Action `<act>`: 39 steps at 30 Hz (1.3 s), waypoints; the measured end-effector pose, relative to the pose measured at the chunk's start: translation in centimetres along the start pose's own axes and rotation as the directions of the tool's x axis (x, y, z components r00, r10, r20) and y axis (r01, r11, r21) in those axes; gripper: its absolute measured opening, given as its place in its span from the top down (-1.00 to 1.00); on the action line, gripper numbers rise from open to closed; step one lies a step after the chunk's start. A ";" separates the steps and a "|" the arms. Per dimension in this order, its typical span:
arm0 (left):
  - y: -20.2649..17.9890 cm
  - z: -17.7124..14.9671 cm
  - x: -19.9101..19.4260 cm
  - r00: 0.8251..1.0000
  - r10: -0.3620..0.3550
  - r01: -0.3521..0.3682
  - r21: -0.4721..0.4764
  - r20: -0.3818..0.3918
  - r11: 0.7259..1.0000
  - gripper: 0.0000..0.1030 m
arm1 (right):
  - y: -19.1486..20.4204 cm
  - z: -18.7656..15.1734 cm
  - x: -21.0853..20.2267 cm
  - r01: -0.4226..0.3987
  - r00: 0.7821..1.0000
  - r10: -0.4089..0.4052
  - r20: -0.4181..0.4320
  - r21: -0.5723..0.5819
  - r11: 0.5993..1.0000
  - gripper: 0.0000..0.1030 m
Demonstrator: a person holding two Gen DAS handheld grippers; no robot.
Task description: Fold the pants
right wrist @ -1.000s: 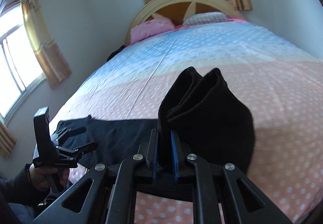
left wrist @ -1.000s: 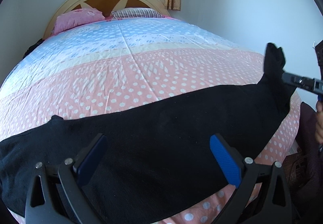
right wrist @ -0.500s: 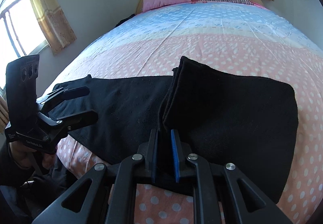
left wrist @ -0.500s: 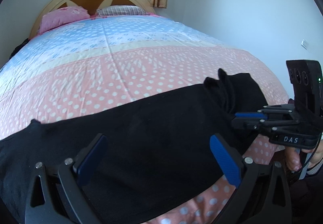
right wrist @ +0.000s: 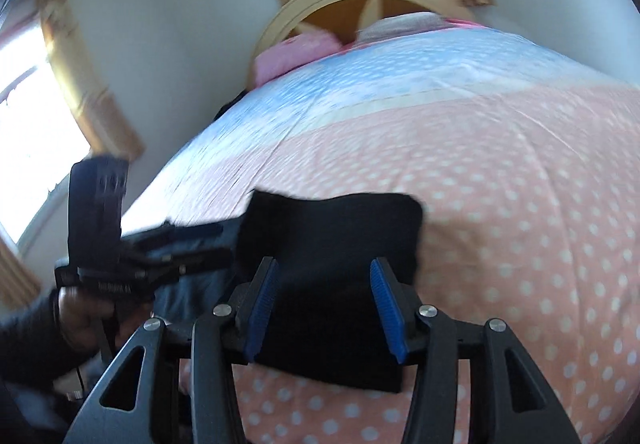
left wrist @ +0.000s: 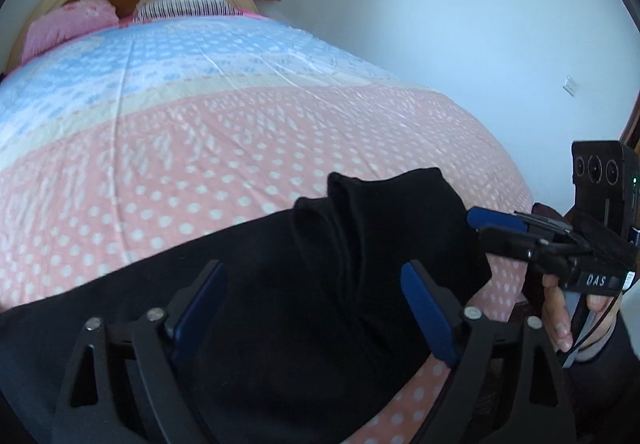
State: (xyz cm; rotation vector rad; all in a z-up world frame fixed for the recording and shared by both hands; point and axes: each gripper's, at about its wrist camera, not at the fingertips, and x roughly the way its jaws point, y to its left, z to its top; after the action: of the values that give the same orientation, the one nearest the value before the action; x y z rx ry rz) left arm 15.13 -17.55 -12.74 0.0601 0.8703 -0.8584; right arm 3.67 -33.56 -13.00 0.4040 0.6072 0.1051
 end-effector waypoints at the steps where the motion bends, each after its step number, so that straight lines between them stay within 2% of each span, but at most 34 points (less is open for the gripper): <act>1: -0.2 0.2 0.6 1.000 -0.006 0.006 -0.012 -0.007 1.000 -0.61 | -0.2 0.2 -0.1 0.007 1.000 -0.007 0.009 0.008 1.000 0.03; 5: -1.0 0.5 2.0 0.999 -0.015 0.014 -0.026 -0.028 1.000 -0.50 | -0.6 0.2 -0.5 0.019 0.999 -0.020 0.034 0.022 1.000 0.02; 8: -1.8 0.3 2.2 1.000 -0.005 0.005 -0.009 -0.031 1.000 -0.46 | -0.7 0.2 -0.6 0.021 0.999 -0.022 0.036 0.028 0.999 -0.08; 10: -2.3 0.2 2.1 1.000 -0.008 0.008 -0.008 -0.031 1.000 -0.33 | -0.7 0.2 -0.7 0.020 0.999 -0.021 0.038 0.030 0.999 -0.09; 14: -2.4 0.0 2.0 0.999 -0.018 0.017 -0.026 -0.033 0.999 -0.33 | -0.4 0.1 -0.6 0.019 0.999 -0.020 0.039 0.021 1.000 -0.09; 15: -2.3 0.0 2.0 0.999 -0.018 0.017 -0.029 -0.032 0.999 -0.24 | -0.3 0.1 -0.5 0.021 0.999 -0.022 0.038 0.017 1.000 -0.09; 16: -2.2 0.0 2.0 0.999 -0.016 0.015 -0.031 -0.032 0.999 -0.04 | -0.2 0.0 -0.4 0.022 0.999 -0.022 0.037 0.015 1.000 -0.09; 20: -1.4 0.2 2.0 0.998 -0.042 0.039 -0.077 -0.036 0.996 0.51 | 0.1 -0.2 -0.2 0.018 0.999 -0.018 0.035 0.001 1.000 -0.09; 21: -1.3 0.2 1.9 0.998 -0.053 0.050 -0.087 -0.033 0.995 0.73 | 0.2 -0.2 -0.3 0.017 0.999 -0.017 0.040 -0.004 1.000 -0.09; 27: -0.8 0.6 -0.1 0.997 -0.075 0.074 -0.111 -0.007 0.991 0.77 | 0.2 -0.1 -1.1 -0.004 0.996 0.004 0.084 0.000 1.000 -0.09; 32: 0.8 0.8 -3.2 0.995 -0.088 0.093 -0.166 0.037 0.982 0.78 | 0.4 0.0 -1.2 -0.007 0.995 0.008 0.100 -0.006 1.000 -0.09; 39: 4.0 0.4 -7.6 0.995 -0.050 0.068 -0.228 0.086 0.971 0.78 | 1.2 -0.3 -1.0 -0.010 0.996 0.014 0.093 -0.037 0.999 -0.09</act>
State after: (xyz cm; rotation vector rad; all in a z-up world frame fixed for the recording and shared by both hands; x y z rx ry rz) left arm 15.54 -10.15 -8.33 -0.2030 0.8951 -0.8042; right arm 2.67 -32.60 -12.25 0.3748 0.5099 0.1080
